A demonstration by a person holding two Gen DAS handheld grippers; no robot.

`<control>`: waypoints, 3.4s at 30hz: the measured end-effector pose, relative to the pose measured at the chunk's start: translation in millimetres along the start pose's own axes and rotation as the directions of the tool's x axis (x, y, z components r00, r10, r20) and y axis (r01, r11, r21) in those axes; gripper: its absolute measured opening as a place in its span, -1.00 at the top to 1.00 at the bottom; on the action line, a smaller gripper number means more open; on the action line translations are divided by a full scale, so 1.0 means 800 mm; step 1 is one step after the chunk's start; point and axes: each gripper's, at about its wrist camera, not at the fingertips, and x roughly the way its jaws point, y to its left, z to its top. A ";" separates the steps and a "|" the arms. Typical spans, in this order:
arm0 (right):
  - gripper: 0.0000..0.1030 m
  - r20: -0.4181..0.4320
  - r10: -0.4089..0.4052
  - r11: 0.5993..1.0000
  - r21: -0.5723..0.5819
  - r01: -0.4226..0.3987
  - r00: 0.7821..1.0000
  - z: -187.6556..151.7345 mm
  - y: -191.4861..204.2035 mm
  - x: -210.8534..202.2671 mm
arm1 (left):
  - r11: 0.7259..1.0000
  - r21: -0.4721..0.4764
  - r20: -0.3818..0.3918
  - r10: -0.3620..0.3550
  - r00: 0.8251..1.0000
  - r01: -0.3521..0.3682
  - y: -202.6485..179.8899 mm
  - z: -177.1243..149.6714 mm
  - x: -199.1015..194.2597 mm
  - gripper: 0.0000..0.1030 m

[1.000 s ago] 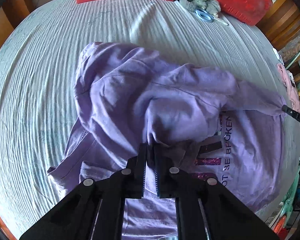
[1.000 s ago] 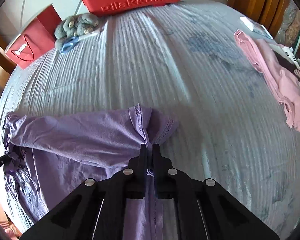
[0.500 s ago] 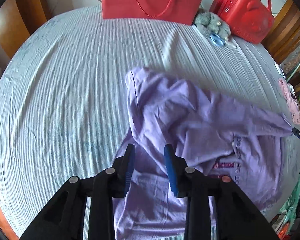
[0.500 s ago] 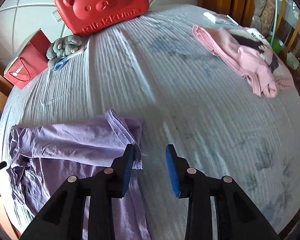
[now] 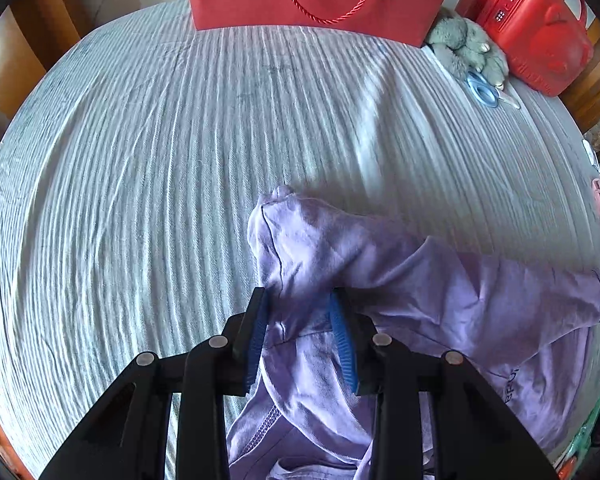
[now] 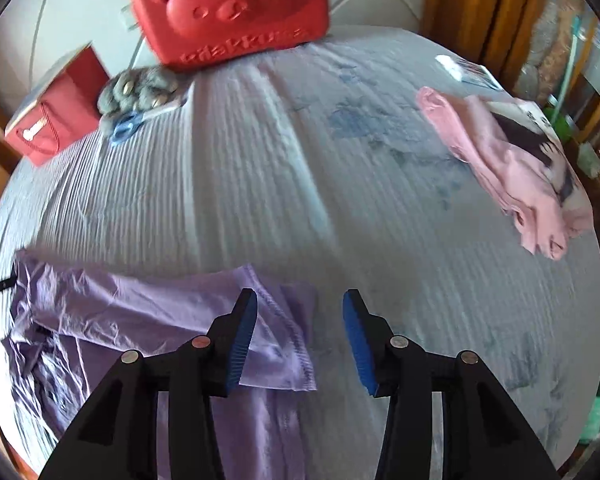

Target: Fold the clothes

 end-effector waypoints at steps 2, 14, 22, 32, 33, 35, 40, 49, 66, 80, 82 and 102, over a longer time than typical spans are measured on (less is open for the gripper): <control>0.14 -0.015 -0.042 0.998 -0.056 0.041 0.999 0.005 0.014 0.018 | 1.000 0.011 0.011 0.007 1.000 -0.008 -0.003 0.000 0.002 0.38; 0.87 -0.068 -0.137 0.944 0.294 0.151 0.988 0.007 -0.091 0.038 | 0.993 0.058 0.055 0.101 0.993 -0.105 -0.016 -0.005 0.002 0.80; 0.68 0.069 0.071 0.974 0.211 -0.085 0.995 -0.098 -0.064 -0.066 | 0.994 0.104 0.140 -0.003 0.990 -0.012 0.004 -0.070 -0.085 0.25; 0.37 -0.034 0.117 0.972 0.209 -0.107 0.993 -0.261 -0.059 -0.096 | 0.981 0.193 0.040 -0.019 0.999 0.011 0.013 -0.169 -0.057 0.20; 0.37 -0.039 0.121 0.970 0.216 -0.110 0.992 -0.271 -0.059 -0.096 | 0.979 0.205 0.037 -0.018 0.999 0.010 0.009 -0.172 -0.053 0.20; 0.37 -0.046 0.126 0.968 0.223 -0.112 0.991 -0.286 -0.058 -0.098 | 0.976 0.217 0.042 -0.002 0.999 -0.007 0.005 -0.173 -0.049 0.20; 0.29 -0.046 0.140 0.971 0.200 -0.128 0.989 -0.311 -0.046 -0.104 | 0.971 0.238 0.035 -0.007 0.999 -0.001 -0.002 -0.175 -0.047 0.20; 0.14 -0.079 0.093 0.995 0.027 -0.091 0.993 -0.321 -0.012 -0.091 | 0.967 0.255 0.028 -0.025 0.999 0.017 -0.014 -0.179 -0.050 0.20; 0.86 0.026 0.053 0.994 -0.100 -0.050 0.998 -0.305 0.012 -0.153 | 0.986 0.161 0.196 -0.079 0.977 0.047 0.029 -0.197 -0.167 0.94; 0.86 -0.029 0.078 0.996 -0.040 -0.079 0.997 -0.287 0.006 -0.115 | 0.970 0.240 0.042 -0.060 0.997 0.049 0.011 -0.169 -0.054 0.31; 0.86 -0.036 0.078 0.996 -0.037 -0.079 0.996 -0.289 0.006 -0.113 | 0.968 0.247 0.048 -0.050 0.998 0.037 0.012 -0.167 -0.051 0.26; 0.86 0.036 0.084 0.996 0.002 -0.084 0.996 -0.298 0.000 -0.131 | 0.951 0.300 0.237 -0.147 0.960 0.072 0.016 -0.221 -0.205 0.96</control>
